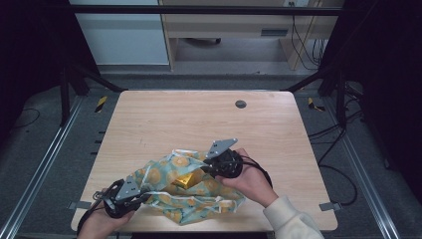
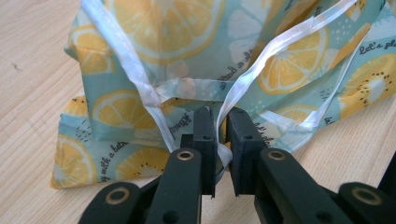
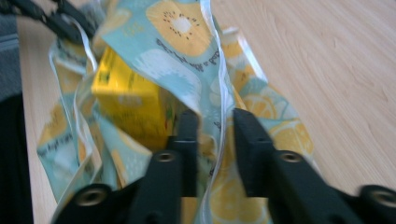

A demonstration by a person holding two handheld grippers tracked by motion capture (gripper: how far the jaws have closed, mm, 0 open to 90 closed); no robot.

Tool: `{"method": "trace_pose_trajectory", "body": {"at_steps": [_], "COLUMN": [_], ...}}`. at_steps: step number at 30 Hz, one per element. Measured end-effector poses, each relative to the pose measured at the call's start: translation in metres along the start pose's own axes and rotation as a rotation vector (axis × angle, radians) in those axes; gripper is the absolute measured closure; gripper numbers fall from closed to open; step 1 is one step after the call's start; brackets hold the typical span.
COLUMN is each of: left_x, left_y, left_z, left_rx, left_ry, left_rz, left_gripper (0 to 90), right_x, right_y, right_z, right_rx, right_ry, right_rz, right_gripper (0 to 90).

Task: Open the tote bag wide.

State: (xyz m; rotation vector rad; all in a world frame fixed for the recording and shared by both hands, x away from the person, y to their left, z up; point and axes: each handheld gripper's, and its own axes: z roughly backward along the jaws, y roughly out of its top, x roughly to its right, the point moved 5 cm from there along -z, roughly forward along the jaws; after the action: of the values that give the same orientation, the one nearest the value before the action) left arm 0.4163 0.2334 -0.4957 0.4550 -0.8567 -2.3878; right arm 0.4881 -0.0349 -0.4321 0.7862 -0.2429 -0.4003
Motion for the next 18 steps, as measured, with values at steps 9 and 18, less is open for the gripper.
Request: {"method": "trace_pose_trajectory", "body": {"at_steps": [9,18], "left_x": [-0.006,-0.006], "left_y": [-0.002,0.009], "left_z": [0.005,0.016], "left_rx": [-0.006,0.102], "left_ry": [0.025,0.008], "left_rz": [0.01,0.026], "left_gripper": [85.7,77.8], "right_x": [0.004,0.012], "right_y": [0.048,0.068], "right_z": [-0.006,-0.02], "right_rx": [0.082,0.119], "right_ry": [0.047,0.062], "right_rz": [-0.041,-0.113], "right_gripper": [88.7,88.6]}}
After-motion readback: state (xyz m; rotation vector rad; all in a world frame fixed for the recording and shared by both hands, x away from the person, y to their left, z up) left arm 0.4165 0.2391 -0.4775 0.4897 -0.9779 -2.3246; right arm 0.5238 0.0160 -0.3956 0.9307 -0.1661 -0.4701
